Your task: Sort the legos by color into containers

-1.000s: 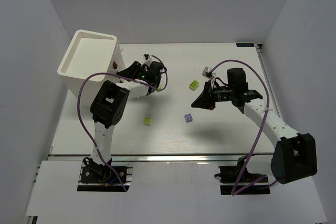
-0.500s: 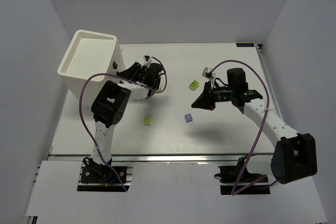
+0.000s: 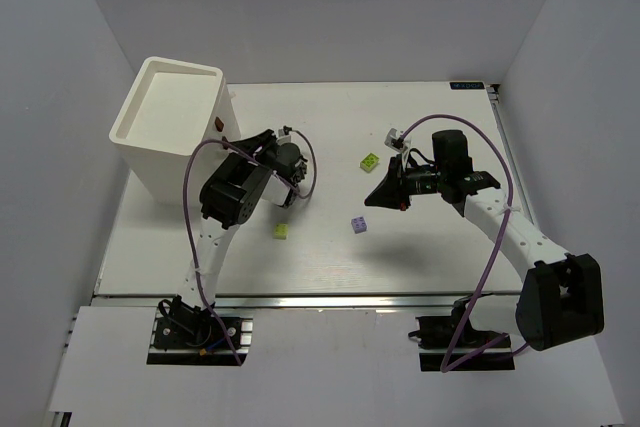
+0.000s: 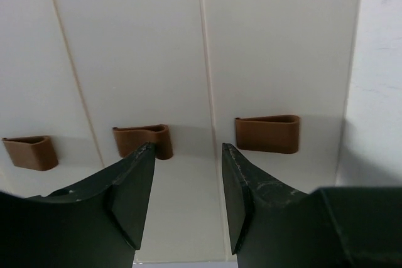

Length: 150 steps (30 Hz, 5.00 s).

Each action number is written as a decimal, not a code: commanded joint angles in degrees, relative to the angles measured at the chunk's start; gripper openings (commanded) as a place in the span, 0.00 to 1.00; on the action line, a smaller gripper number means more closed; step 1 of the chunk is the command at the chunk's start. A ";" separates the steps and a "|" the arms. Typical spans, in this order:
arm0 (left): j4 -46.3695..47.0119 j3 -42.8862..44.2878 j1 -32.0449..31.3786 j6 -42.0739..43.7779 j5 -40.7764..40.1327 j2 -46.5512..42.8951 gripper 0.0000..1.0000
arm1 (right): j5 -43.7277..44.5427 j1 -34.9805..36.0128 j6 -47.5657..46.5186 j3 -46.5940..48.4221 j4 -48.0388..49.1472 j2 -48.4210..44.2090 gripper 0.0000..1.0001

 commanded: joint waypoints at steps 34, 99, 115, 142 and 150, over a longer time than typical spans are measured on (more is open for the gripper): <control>32.21 3.65 0.86 9.50 -0.53 -5.89 0.30 | -1.53 -0.45 -1.34 2.59 -0.28 0.37 0.02; 32.47 6.99 -14.60 11.79 -11.25 -6.86 0.48 | 2.06 -4.83 -5.02 5.22 -4.85 -1.03 0.46; 32.47 7.60 -20.66 17.23 -11.34 -8.88 0.70 | 13.51 -11.43 -1.95 12.34 -8.01 -7.44 0.65; 32.30 42.21 -29.19 16.71 -11.52 -3.26 0.98 | -6.10 -14.68 18.87 36.51 -3.81 -14.39 0.76; 25.37 61.64 -29.19 6.37 -11.25 2.28 0.98 | -9.70 -14.60 35.82 33.79 17.54 -18.43 0.78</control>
